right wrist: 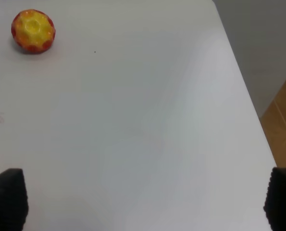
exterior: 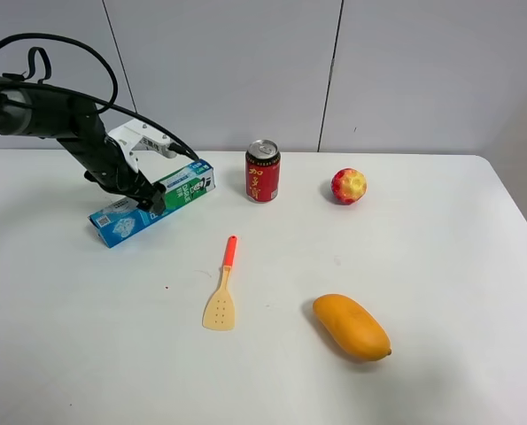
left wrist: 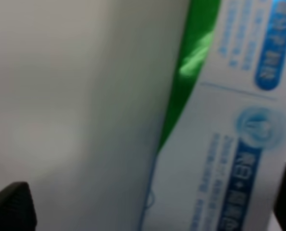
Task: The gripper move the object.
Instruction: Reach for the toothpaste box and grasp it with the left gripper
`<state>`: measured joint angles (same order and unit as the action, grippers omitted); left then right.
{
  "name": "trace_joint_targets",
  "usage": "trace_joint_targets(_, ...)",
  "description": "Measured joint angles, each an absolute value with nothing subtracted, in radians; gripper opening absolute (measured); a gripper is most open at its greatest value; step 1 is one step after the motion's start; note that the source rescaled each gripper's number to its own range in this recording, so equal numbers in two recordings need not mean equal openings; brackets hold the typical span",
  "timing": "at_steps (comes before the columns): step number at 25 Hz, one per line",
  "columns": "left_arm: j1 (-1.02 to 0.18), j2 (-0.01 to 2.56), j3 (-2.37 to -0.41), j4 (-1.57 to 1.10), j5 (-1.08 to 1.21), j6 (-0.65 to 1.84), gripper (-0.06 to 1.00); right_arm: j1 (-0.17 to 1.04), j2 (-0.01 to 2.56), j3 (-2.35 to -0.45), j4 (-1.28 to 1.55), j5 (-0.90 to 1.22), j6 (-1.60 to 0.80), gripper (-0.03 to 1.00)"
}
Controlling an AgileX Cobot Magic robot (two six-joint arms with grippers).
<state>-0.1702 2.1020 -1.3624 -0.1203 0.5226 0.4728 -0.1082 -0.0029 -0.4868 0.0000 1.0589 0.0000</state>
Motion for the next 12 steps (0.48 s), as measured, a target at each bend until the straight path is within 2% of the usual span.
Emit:
trace_joint_targets(7,-0.144,2.132,-1.363,-0.12,0.524,0.473,1.0,-0.108,-0.003,-0.487,0.0,1.059,0.0,1.0)
trace_joint_targets(9,-0.143,2.148,-1.363,-0.121,0.524,0.473,0.91,-0.108,-0.003,-0.487,0.0,1.059,0.0,1.0)
trace_joint_targets(10,-0.143,2.151,-1.363,-0.121,0.524,0.473,0.83,-0.108,-0.003,-0.487,0.0,1.059,0.0,1.0)
trace_joint_targets(12,-0.143,2.155,-1.363,-0.125,0.524,0.473,0.58,-0.108,-0.003,-0.487,0.0,1.059,0.0,1.0)
